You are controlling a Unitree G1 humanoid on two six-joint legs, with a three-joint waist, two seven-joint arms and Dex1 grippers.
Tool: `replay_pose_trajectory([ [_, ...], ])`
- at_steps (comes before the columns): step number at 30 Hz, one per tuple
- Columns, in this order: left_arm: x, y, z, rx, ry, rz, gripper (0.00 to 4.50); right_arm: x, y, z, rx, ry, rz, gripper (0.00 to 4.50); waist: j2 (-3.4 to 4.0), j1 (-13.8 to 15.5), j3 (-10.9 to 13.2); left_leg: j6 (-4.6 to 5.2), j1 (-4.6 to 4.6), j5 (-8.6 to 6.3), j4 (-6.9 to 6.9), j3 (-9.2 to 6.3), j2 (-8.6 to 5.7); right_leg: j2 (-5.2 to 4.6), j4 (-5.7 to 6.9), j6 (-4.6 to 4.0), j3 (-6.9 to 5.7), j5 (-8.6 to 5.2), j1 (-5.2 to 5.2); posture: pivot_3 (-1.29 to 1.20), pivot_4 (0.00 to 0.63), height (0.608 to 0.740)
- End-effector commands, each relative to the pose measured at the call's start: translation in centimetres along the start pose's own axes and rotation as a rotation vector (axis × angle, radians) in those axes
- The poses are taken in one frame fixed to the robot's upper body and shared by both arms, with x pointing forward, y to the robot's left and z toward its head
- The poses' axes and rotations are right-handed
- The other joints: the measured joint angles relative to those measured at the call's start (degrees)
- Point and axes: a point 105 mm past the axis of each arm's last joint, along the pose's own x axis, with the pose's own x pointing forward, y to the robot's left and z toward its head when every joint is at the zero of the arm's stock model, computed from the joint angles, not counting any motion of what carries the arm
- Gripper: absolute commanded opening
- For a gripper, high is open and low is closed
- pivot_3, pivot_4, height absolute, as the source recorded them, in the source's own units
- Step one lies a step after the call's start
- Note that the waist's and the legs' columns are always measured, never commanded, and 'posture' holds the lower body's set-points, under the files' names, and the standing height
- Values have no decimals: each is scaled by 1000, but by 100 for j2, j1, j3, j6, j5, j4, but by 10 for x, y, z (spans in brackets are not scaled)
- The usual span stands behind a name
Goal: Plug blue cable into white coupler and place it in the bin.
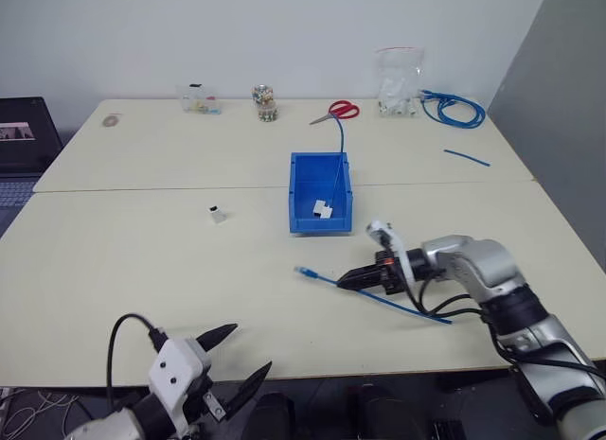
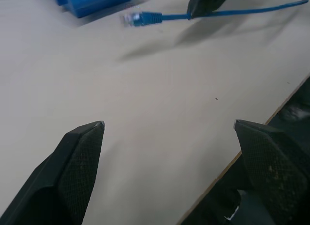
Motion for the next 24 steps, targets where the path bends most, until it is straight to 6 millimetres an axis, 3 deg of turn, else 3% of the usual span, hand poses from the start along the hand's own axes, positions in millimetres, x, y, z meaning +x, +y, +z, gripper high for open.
replay_pose_trajectory([
  [1,0,-10,15,30,-51,33,4500,6,-6,-4,-68,69,31,47,2,0,4,0,1,0,0,4,1,2,1,0,4,0,-1,0,150,740],
  [3,1,-13,15,25,-52,47,4500,10,-11,-8,-82,95,30,47,2,-20,3,0,1,0,-1,10,2,10,3,-1,11,1,-1,0,150,740],
  [10,8,-13,18,4,-62,66,4500,10,-36,-11,-161,109,-84,1643,-6,-160,0,0,12,0,-4,13,6,13,4,-5,18,5,2,0,150,740],
  [13,17,-7,24,21,-78,40,4500,-5,-35,-8,-174,65,-114,2323,-2,-168,5,4,31,2,-4,13,7,16,8,-8,22,8,6,0,150,740],
  [19,40,28,34,111,-81,-49,4500,-45,1,10,-196,-82,-179,3806,19,-21,21,24,12,19,-1,22,-7,21,11,-1,23,11,2,0,150,740],
  [21,49,39,35,138,-61,-98,4500,-54,18,11,-200,-107,-189,3806,21,-9,22,24,-18,19,-2,25,-5,22,8,43,22,38,-11,0,150,740],
  [24,59,52,35,171,-43,-170,4500,-60,32,8,-213,-138,-245,3806,18,-54,22,24,-25,18,-10,21,3,21,2,33,22,32,-15,0,150,740],
])
